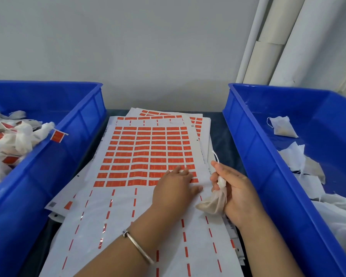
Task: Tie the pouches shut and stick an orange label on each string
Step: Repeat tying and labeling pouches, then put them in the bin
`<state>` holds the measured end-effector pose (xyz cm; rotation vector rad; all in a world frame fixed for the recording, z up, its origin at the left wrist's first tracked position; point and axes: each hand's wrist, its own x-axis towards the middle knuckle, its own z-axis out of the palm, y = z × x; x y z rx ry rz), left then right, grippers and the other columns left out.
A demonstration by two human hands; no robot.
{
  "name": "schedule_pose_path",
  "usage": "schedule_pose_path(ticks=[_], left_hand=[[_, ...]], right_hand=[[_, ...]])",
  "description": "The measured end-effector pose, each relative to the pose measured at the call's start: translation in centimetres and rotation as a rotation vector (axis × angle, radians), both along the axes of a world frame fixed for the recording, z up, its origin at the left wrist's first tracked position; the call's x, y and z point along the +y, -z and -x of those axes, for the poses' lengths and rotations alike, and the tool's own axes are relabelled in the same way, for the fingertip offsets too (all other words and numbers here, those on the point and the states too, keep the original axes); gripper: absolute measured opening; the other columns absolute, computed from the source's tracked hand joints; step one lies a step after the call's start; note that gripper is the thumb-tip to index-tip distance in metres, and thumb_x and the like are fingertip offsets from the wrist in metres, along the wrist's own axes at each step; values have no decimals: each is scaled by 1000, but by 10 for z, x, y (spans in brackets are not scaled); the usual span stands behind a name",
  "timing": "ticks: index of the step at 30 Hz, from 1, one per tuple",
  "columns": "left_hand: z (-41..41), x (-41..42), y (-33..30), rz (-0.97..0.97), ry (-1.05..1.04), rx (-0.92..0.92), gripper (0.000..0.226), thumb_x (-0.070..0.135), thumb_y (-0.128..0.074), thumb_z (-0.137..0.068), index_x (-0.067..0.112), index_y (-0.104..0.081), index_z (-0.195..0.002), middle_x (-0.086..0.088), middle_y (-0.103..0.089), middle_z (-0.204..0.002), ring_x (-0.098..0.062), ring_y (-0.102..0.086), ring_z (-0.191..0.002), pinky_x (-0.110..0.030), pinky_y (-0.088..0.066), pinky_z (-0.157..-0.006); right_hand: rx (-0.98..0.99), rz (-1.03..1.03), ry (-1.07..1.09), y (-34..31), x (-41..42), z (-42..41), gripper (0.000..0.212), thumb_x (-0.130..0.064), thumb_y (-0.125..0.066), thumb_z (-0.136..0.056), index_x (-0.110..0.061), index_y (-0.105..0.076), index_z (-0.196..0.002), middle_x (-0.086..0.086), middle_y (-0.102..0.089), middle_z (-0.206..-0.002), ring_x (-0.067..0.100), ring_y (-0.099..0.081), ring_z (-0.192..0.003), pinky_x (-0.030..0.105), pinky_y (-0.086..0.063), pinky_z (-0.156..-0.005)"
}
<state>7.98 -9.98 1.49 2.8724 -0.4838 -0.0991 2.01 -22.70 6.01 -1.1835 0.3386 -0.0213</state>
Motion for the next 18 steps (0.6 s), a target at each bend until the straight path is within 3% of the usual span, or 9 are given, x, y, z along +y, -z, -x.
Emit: schedule_pose_path(ticks=[6, 14, 18], left_hand=[[1, 3, 3, -157, 142, -100, 49, 40, -48, -95, 34, -36, -141, 10, -34, -149, -21, -21, -142, -41, -31, -108], [4, -1, 0, 26, -14, -40, 46, 52, -33, -95, 33, -50, -133, 14, -46, -140, -13, -32, -137, -38, -33, -107], [8, -2, -4, 68, -60, -32, 44, 50, -32, -96, 33, -53, -131, 12, -47, -140, -14, -38, -133, -38, -35, -106]], right_hand=[[22, 13, 15, 2, 1, -2, 22, -38, -70, -61, -20, -78, -71, 0, -63, -59, 7, -58, -46, 19, -47, -45], [12, -6, -47, 10, 2, -8, 20, -34, -72, -63, -18, -78, -73, -1, -73, -71, 12, -72, -68, 24, -55, -59], [22, 62, -36, 12, 2, -9, 24, -39, -72, -61, -16, -76, -67, 0, -68, -65, 8, -67, -59, 22, -52, -56]])
